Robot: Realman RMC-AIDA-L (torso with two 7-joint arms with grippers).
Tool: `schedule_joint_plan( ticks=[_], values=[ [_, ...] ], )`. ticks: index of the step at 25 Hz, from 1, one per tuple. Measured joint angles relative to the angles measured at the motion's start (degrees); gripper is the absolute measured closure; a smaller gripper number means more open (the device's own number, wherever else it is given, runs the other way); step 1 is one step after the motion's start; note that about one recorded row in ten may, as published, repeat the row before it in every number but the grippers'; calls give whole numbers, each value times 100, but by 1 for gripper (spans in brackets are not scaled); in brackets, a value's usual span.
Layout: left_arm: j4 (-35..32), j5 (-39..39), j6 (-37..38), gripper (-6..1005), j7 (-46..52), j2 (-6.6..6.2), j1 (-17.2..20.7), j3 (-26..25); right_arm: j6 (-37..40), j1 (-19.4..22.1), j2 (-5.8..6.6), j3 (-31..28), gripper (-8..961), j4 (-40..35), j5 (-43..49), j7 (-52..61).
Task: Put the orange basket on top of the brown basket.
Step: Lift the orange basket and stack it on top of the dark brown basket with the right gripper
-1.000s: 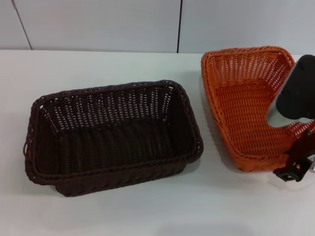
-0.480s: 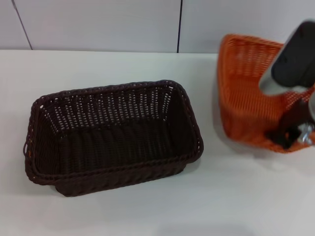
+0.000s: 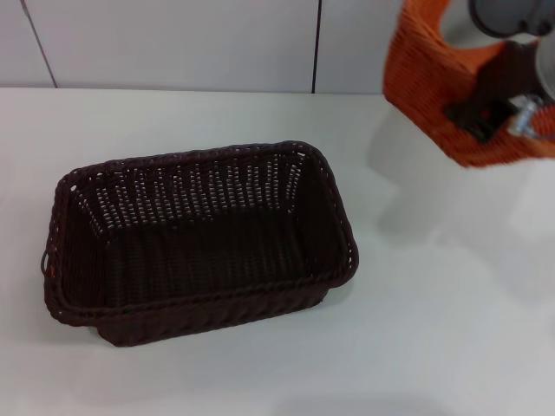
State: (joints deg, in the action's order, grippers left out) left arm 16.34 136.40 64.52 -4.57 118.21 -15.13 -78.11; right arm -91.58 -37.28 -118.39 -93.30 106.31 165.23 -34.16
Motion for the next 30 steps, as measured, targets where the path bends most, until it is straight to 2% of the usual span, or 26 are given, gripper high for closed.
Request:
schedule_joint_plan(
  ticks=[3, 4, 5, 10, 15, 19, 25, 30],
  values=[
    [-1, 4, -3, 173, 55, 11, 0, 21, 24, -239, 2, 175, 787, -19, -51, -516],
    [-5, 20, -18, 173, 134, 16, 2, 42, 40, -284, -6, 481, 787, 98, -110, -1198],
    [-5, 20, -18, 173, 134, 16, 2, 42, 40, -284, -6, 481, 787, 98, -110, -1198],
    [-9, 33, -71, 173, 218, 26, 17, 63, 139, 3, -41, 1452, 787, 810, -144, -3268],
    [37, 27, -109, 173, 219, 41, 35, 128, 324, 132, -42, 1883, 787, 830, -142, -4358],
    [50, 20, -171, 173, 265, 56, 44, 135, 375, 183, 30, 2261, 787, 591, 45, -4729],
    [56, 14, -272, 173, 503, 65, 46, 140, 547, 157, 150, 2448, 788, 238, 193, -4770],
    [23, 4, -278, 173, 517, 72, 56, 150, 799, 78, 181, 2625, 788, 98, 193, -4786]
  ],
)
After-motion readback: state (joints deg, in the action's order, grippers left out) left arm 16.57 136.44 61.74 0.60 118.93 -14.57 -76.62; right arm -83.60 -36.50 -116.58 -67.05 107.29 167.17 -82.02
